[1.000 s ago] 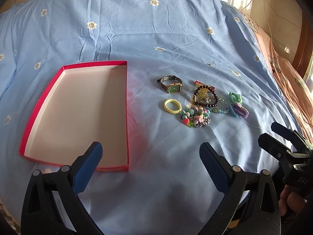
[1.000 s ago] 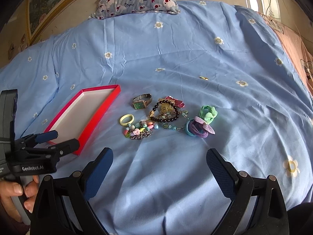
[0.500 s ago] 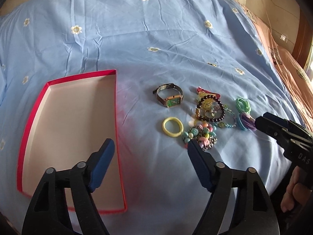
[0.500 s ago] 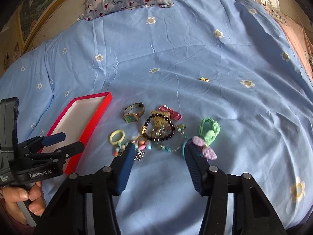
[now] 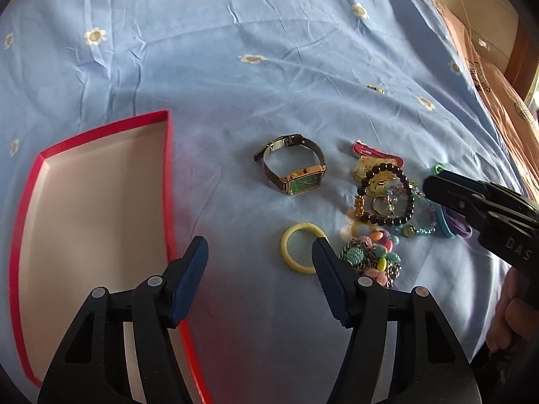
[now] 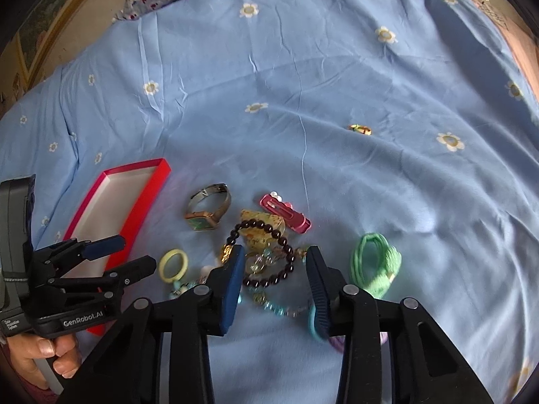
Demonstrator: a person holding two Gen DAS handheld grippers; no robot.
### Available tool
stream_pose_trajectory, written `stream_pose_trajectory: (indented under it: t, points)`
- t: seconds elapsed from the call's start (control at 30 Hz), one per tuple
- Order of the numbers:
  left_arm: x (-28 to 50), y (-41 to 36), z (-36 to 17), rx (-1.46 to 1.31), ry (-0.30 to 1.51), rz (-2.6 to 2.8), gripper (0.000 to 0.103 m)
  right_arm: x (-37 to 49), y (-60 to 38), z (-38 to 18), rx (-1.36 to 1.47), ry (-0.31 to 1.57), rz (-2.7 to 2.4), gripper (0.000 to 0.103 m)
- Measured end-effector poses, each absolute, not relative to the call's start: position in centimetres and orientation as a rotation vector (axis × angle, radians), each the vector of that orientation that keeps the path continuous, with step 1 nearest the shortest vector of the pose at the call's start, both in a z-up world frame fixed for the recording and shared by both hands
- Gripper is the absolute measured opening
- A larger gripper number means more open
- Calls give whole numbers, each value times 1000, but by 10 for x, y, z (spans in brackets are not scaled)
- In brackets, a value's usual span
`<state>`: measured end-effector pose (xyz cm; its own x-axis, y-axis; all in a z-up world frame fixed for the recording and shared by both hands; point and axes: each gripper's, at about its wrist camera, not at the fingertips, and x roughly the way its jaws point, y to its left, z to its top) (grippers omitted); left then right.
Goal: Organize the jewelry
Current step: 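Grasp the yellow hair tie with the left tool while the right tool grasps the black bead bracelet, then carry both items into the red box and open both tools to release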
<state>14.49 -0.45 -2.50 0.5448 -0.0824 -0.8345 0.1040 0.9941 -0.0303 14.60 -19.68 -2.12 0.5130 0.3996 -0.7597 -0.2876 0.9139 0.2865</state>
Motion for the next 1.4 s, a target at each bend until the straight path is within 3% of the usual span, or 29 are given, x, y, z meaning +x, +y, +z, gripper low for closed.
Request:
stream_pose_trajectory:
  t: [0.17,0.4,0.47,0.63,1.4]
  points:
    - [154,-11,-34,37,1013,-141,62,160,-185,-35,91,980,422,25]
    - [162,-18,-47,55,1052,-169,50,169,-177,-48,72,1010,426,17]
    - [163,-18,-47,49,1050,-177,43,169,-179,-50,71,1012,425,12]
    - [163,-15,-45,8,1054,-205,6,167,-179,-48,69,1000,431,7]
    - [112,52,4,-147,917,-142,3,133,-144,23,78,851,543,7]
